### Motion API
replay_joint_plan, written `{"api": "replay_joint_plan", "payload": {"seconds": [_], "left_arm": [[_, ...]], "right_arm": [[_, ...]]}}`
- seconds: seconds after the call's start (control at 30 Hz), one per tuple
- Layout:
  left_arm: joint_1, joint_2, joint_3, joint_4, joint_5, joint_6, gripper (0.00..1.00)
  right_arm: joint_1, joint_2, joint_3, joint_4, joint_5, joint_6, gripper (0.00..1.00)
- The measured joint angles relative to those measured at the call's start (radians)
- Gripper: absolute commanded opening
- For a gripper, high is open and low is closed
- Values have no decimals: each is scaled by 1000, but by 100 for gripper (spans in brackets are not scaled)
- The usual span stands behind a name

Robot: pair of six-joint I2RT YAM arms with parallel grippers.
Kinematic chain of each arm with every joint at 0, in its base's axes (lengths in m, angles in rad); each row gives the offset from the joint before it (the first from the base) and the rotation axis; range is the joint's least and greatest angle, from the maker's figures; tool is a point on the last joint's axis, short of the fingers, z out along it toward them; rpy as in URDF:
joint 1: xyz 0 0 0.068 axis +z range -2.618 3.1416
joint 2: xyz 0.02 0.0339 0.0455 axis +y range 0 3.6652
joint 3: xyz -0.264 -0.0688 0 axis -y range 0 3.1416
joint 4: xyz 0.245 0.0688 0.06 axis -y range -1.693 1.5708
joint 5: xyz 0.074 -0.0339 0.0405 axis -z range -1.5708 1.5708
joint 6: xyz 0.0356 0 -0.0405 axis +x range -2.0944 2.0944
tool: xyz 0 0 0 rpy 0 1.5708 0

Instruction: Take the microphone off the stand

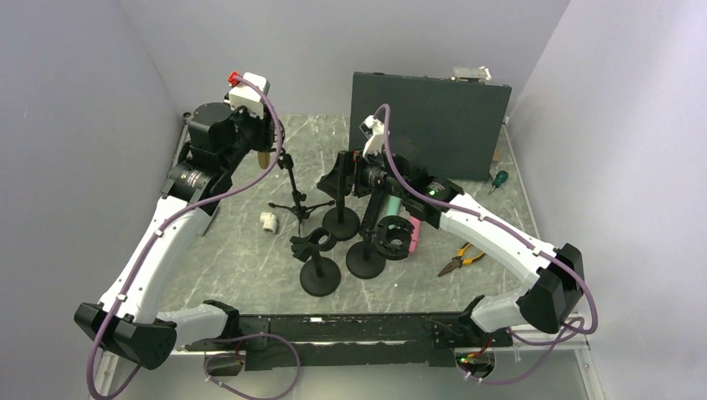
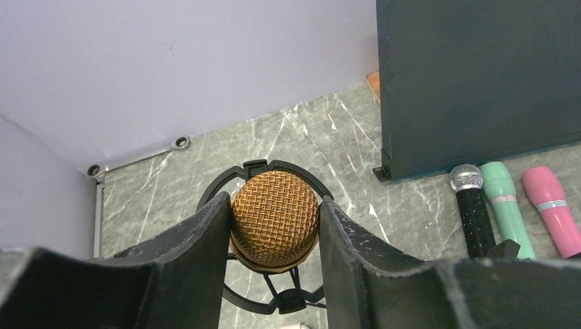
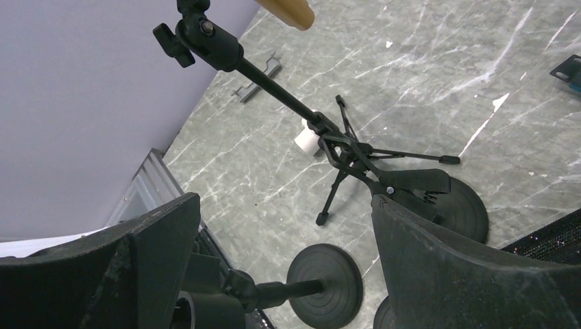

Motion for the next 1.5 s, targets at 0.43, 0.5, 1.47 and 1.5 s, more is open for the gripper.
{"api": "replay_joint_plan", "payload": {"seconds": [0.43,0.5,1.47,1.5], "left_arm": [[-7,2,26,-26,15,16,29],[-8,2,27,-28,15,16,36],[-8,49,-13,-8,-63,3,48],[-8,48,-12,-8,-62,5,45]], "right_arm": [[0,0,-1,0,16,-2,98],[0,0,-1,0,16,-2,97],[0,-69,-31,-19,55,-2,98],[0,-70,-33,-19,56,-2,98]]}}
